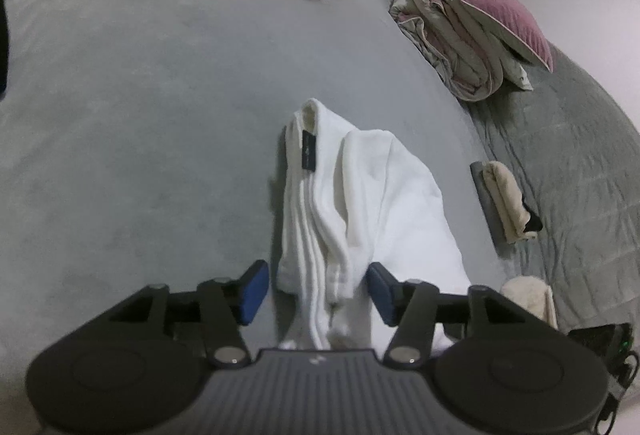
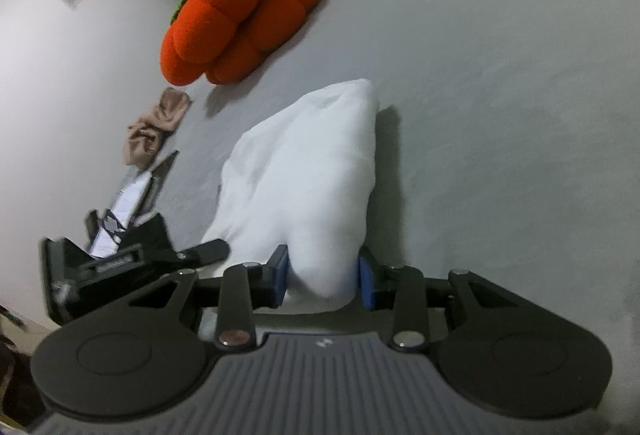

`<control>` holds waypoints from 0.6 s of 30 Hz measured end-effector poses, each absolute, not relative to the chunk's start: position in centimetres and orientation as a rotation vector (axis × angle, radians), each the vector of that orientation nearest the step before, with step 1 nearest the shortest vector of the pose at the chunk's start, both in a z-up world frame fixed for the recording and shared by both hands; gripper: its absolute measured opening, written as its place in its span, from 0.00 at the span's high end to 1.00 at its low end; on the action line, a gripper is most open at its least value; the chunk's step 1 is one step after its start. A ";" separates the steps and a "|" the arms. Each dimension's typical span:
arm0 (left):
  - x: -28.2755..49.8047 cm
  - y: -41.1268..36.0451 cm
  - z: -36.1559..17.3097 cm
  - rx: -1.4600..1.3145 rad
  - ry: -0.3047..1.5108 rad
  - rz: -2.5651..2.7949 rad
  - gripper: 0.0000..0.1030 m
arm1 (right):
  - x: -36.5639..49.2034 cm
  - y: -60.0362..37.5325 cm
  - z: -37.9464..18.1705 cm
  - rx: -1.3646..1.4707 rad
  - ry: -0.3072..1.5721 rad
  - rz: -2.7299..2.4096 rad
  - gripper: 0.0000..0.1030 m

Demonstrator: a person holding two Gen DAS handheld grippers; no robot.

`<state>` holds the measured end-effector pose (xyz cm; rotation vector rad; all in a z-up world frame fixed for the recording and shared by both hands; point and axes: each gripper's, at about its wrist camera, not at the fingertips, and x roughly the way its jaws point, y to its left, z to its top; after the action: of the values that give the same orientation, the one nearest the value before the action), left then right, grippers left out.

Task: Fold clothes
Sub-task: 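Hold the white shirt bundle with both grippers and lift it off the bed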

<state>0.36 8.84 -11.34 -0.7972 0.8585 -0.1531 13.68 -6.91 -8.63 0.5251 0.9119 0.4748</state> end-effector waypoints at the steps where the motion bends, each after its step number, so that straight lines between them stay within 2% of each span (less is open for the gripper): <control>1: 0.4 8.8 -11.3 -0.798 0.857 -0.151 0.42 | 13.7 -6.8 -8.5 0.512 0.908 0.469 0.64; 8: 0.8 7.9 -11.4 -0.791 0.848 -0.157 0.35 | 12.6 -7.7 -7.9 0.512 0.873 0.448 0.63; 18: 1.9 5.1 -11.3 -0.706 0.837 -0.178 0.32 | 13.1 -7.9 -9.4 0.589 0.917 0.450 0.56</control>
<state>1.94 5.07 -11.33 -0.7058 0.8373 -0.1780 13.12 -7.92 -9.39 0.5895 0.9174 0.4496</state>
